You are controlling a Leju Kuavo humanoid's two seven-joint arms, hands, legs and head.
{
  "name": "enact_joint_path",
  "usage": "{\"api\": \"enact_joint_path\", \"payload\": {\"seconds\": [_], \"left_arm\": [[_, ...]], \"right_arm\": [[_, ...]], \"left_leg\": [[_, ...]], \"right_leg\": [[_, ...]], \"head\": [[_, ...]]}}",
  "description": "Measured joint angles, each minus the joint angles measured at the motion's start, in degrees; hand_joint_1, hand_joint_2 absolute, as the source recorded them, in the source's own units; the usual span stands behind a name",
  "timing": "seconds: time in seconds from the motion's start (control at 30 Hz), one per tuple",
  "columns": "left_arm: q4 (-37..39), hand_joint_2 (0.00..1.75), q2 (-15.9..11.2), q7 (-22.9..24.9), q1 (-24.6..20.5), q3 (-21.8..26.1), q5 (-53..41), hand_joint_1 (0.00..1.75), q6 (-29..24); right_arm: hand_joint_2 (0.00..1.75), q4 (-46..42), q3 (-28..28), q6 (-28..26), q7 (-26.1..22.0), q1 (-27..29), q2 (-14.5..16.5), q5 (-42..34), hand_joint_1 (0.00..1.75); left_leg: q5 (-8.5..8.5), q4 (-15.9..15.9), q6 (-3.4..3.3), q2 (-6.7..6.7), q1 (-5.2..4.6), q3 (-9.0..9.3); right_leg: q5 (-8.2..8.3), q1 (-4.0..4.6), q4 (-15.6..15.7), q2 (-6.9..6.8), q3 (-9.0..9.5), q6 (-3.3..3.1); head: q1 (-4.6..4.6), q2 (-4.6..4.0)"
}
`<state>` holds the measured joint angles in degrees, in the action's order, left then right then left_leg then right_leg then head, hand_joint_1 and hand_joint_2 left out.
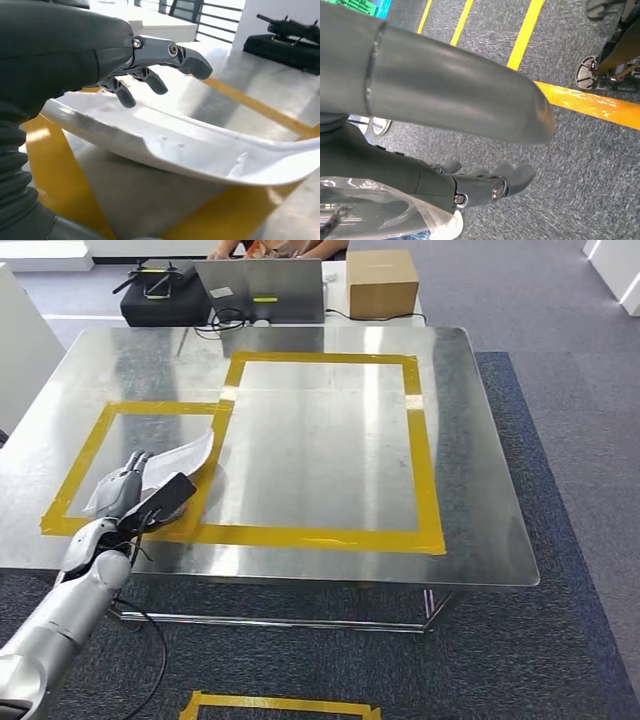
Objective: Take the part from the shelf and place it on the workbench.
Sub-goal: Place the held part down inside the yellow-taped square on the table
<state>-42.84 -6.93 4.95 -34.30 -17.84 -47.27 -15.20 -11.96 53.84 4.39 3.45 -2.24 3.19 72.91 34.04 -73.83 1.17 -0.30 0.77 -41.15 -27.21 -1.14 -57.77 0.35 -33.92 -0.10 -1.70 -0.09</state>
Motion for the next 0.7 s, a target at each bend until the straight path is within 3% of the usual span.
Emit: {"api": "enact_joint_path", "payload": {"seconds": [0.07,0.27,0.3,0.4,0.47,0.53,0.57,0.6,0.63,0.7], "left_arm": [[-1.36,0.0,0.54,-1.29,1.06,0.65,2.59,0.0,-1.47],[-2.7,0.0,0.99,-2.51,1.75,1.13,5.12,0.0,-2.52],[-4.34,0.0,1.64,-4.08,2.25,1.89,8.07,0.0,-3.81],[-13.72,0.0,5.14,-11.76,4.92,5.81,24.66,0.0,-9.51],[-16.9,0.0,6.26,-13.58,5.64,6.82,29.66,0.0,-10.61],[-18.47,0.0,6.76,-14.14,6.18,7.19,32.06,0.0,-10.76],[-19.15,0.0,6.94,-14.36,6.6,7.26,33.19,0.0,-10.81],[-19.76,0.0,7.05,-14.56,7.03,7.27,34.18,0.0,-10.9],[-20.32,0.0,7.15,-14.79,7.4,7.27,35.08,0.0,-11.02],[-21.38,0.0,7.31,-15.28,7.91,7.27,36.49,0.0,-11.23]], "right_arm": [[0.0,0.0,0.01,-0.03,-0.1,0.0,0.0,0.0,0.0],[0.0,0.0,0.0,-0.06,-0.21,0.0,0.02,0.0,0.0],[0.0,0.0,0.01,-0.13,-0.31,0.0,0.1,0.0,0.0],[0.0,0.02,0.01,-0.73,-0.56,0.04,0.45,0.19,0.0],[0.0,0.02,0.0,-0.98,-0.6,0.07,0.55,0.32,0.0],[0.0,0.02,-0.01,-1.11,-0.65,0.07,0.61,0.41,0.0],[0.0,0.02,-0.01,-1.17,-0.69,0.08,0.61,0.45,0.0],[0.0,0.02,-0.01,-1.21,-0.73,0.1,0.62,0.51,0.0],[0.0,0.02,-0.01,-1.25,-0.77,0.12,0.62,0.56,0.0],[0.0,0.02,-0.01,-1.29,-0.82,0.05,0.62,0.63,0.0]], "left_leg": [[0.16,-2.06,-0.04,0.0,0.0,-1.05],[-1.05,-0.86,-0.17,0.0,-0.01,-0.6],[-3.14,2.99,-0.47,0.01,-0.04,1.12],[-8.23,15.18,-2.04,0.06,-0.19,6.53],[-8.45,15.97,-2.74,0.13,-0.05,6.71],[-8.66,15.96,-3.04,0.15,-0.14,6.41],[-8.75,15.92,-3.1,0.16,-0.2,6.26],[-8.86,15.87,-3.12,0.17,-0.24,6.11],[-8.96,15.8,-3.09,0.17,-0.25,5.98],[-9.13,15.61,-2.9,0.15,-0.25,5.8]], "right_leg": [[-0.03,0.02,-0.01,0.03,0.07,-0.03],[-0.08,0.03,-0.02,0.06,0.15,-0.03],[-0.16,0.04,-0.03,0.06,0.25,0.08],[-0.77,0.26,-0.3,0.04,0.13,1.72],[-3.42,0.27,-3.74,0.0,-1.5,2.49],[-7.35,0.21,-11.0,-0.04,-4.5,2.82],[-8.51,0.19,-14.02,-0.03,-5.68,2.93],[-8.65,0.19,-15.27,-0.04,-6.01,3.0],[-7.74,0.18,-14.23,-0.05,-5.2,3.01],[-4.58,0.13,-6.97,-0.09,-0.95,2.86]], "head": [[0.01,0.0],[0.04,0.0],[0.03,0.0],[-0.09,0.0],[-0.32,0.0],[-0.5,0.0],[-0.5,0.0],[-0.5,0.0],[-0.51,0.0],[-0.52,0.0]]}}
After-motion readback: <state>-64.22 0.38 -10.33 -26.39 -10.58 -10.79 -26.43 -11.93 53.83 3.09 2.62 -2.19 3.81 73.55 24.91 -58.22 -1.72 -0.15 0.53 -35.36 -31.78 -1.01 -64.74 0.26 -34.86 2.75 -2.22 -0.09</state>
